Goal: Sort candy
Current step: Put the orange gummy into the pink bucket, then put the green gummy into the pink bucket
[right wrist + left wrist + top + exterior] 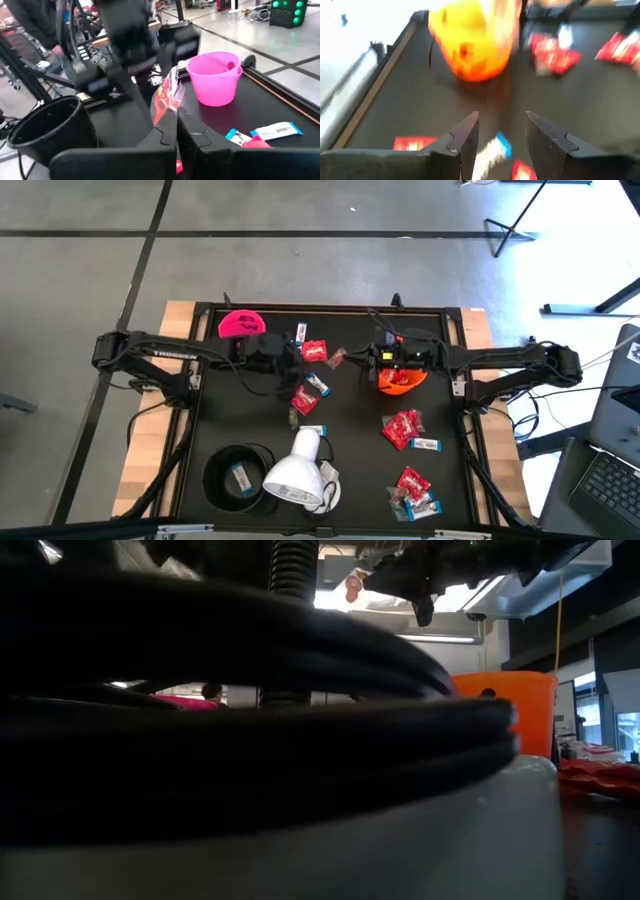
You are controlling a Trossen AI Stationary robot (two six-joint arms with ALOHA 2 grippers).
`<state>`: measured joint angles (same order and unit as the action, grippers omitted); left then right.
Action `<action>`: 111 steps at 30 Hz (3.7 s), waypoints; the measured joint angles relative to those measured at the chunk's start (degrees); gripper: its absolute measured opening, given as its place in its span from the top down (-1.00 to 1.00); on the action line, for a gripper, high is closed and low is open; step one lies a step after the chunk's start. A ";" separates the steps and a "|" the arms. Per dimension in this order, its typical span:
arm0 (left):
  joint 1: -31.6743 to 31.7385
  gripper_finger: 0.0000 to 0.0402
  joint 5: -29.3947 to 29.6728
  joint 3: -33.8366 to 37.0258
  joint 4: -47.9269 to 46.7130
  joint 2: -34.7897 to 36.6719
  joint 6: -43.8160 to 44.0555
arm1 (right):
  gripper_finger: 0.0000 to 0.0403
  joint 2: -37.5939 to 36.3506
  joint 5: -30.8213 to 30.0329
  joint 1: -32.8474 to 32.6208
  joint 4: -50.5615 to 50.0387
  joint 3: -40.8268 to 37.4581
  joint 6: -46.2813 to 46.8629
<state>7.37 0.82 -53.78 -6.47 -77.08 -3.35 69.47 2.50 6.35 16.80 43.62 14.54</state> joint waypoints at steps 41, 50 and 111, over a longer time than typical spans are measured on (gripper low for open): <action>2.86 0.98 -6.10 -4.16 5.76 -2.83 -0.29 | 0.88 4.36 -5.72 -3.69 0.82 4.44 -3.59; 6.75 0.99 11.24 -4.12 -12.66 6.41 0.55 | 0.20 4.06 -5.13 -3.78 -16.15 13.05 -4.46; -17.36 0.24 10.87 9.83 -7.67 -1.36 23.02 | 0.16 -0.37 -54.70 -48.07 -61.29 12.92 27.23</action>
<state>-9.99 11.69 -43.95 -14.15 -78.43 19.67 69.10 -52.20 -41.72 -44.49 56.53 41.77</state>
